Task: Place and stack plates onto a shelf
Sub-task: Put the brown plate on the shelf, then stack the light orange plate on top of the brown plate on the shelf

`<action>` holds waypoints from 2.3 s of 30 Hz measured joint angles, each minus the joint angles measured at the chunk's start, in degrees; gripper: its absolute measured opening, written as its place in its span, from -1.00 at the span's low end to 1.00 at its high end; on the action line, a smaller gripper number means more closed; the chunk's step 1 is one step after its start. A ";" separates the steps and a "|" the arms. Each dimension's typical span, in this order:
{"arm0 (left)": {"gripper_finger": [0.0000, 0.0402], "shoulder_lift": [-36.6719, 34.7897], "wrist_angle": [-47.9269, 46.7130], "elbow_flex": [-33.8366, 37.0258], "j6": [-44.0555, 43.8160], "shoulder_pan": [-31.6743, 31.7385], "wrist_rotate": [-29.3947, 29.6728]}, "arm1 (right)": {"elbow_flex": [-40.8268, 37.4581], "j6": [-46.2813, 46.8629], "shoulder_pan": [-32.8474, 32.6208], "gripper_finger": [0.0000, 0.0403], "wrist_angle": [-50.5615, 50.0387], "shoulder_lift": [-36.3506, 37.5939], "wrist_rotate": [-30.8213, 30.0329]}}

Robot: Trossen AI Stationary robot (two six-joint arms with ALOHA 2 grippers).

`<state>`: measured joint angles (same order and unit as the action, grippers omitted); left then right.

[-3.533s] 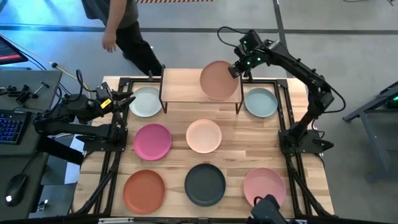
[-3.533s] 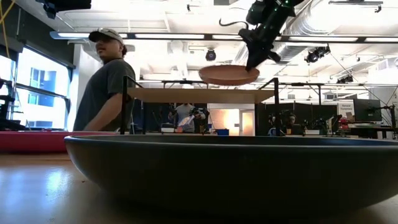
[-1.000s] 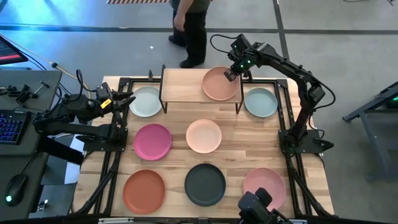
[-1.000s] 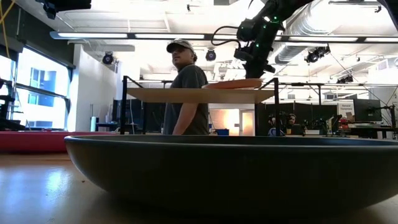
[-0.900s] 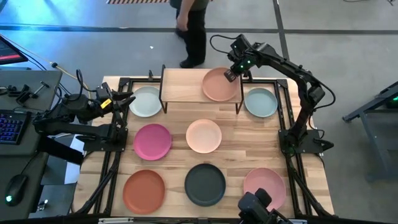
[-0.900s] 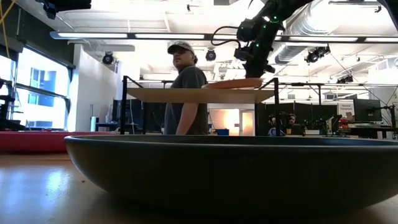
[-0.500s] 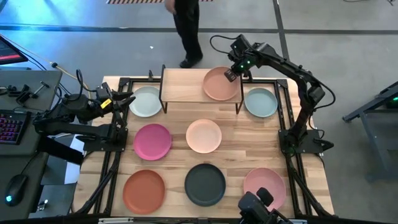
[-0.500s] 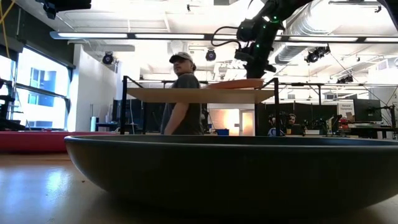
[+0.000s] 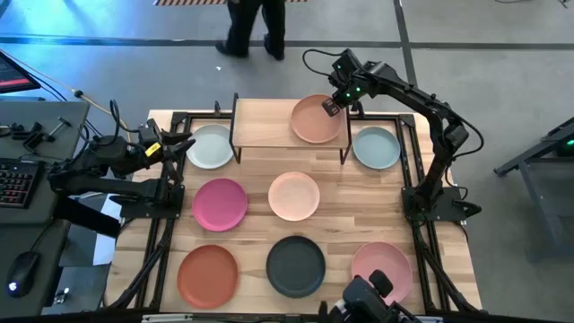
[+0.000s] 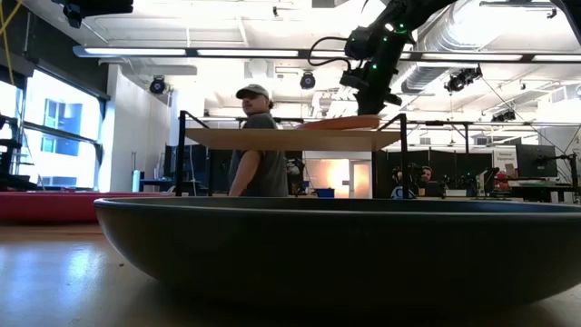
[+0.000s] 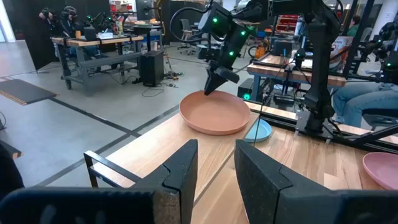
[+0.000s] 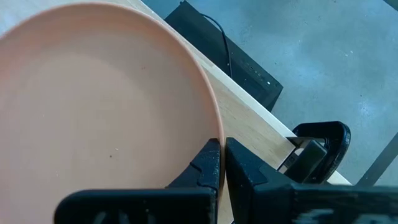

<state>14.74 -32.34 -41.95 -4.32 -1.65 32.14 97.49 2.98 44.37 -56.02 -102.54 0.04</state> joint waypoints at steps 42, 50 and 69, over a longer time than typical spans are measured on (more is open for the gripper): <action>-0.52 0.00 0.00 0.00 -0.02 0.02 0.00 | 0.02 -3.24 1.00 -0.59 1.88 0.95 3.56; -0.52 -0.02 0.00 0.00 0.00 0.01 0.00 | 4.99 -1.93 -2.96 -0.59 -7.47 3.26 7.07; -0.52 -0.02 0.02 0.00 0.00 0.02 0.00 | 3.80 22.65 -25.44 -0.59 -20.20 3.67 6.20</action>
<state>14.72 -32.32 -41.95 -4.32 -1.63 32.13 101.30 25.63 18.93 -76.21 -98.87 6.24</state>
